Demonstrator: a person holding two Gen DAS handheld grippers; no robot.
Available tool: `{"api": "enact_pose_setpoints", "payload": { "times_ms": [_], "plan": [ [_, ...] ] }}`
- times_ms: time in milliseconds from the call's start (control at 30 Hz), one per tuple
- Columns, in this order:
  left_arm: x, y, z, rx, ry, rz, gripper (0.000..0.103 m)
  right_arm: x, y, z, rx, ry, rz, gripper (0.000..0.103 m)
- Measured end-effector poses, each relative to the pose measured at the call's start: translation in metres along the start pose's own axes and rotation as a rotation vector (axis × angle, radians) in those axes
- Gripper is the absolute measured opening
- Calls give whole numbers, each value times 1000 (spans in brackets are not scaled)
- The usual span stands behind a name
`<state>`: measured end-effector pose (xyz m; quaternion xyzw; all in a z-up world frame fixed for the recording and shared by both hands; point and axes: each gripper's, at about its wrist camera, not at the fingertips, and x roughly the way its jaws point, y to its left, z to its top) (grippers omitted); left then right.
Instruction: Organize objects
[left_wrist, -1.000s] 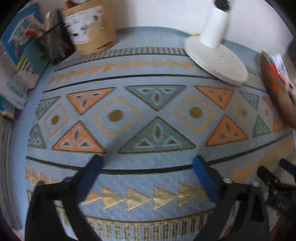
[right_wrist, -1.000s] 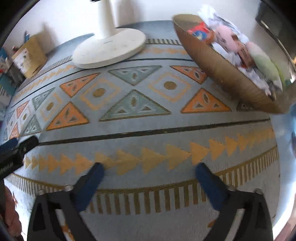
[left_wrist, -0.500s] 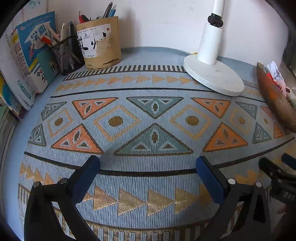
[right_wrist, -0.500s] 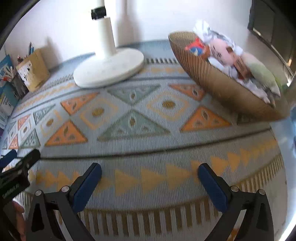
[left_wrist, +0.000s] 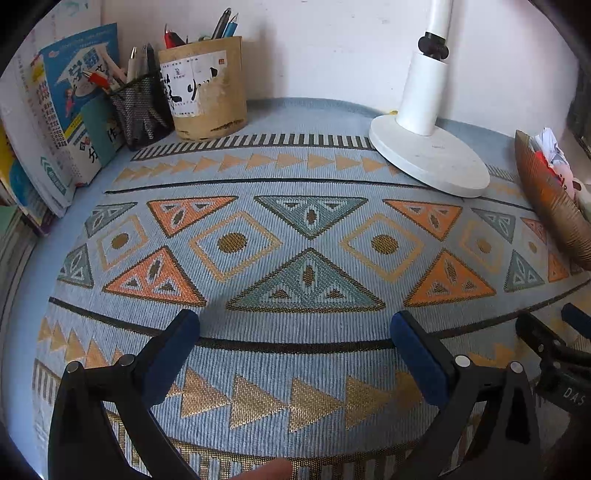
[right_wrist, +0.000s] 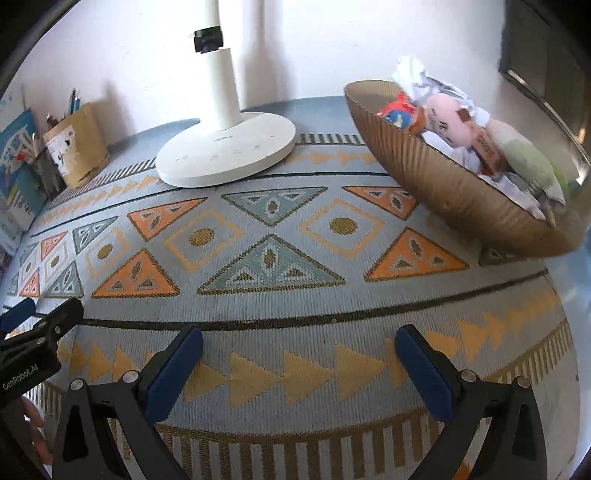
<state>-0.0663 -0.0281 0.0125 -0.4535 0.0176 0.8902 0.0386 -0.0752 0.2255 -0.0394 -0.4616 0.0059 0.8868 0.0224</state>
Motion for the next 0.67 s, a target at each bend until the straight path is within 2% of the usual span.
{"api": "enact_pose_setpoints", "payload": {
  "times_ms": [667],
  "plan": [
    [1, 1, -1, 3, -1, -4, 103, 0, -1, -1, 1, -21, 2, 103]
  ]
}}
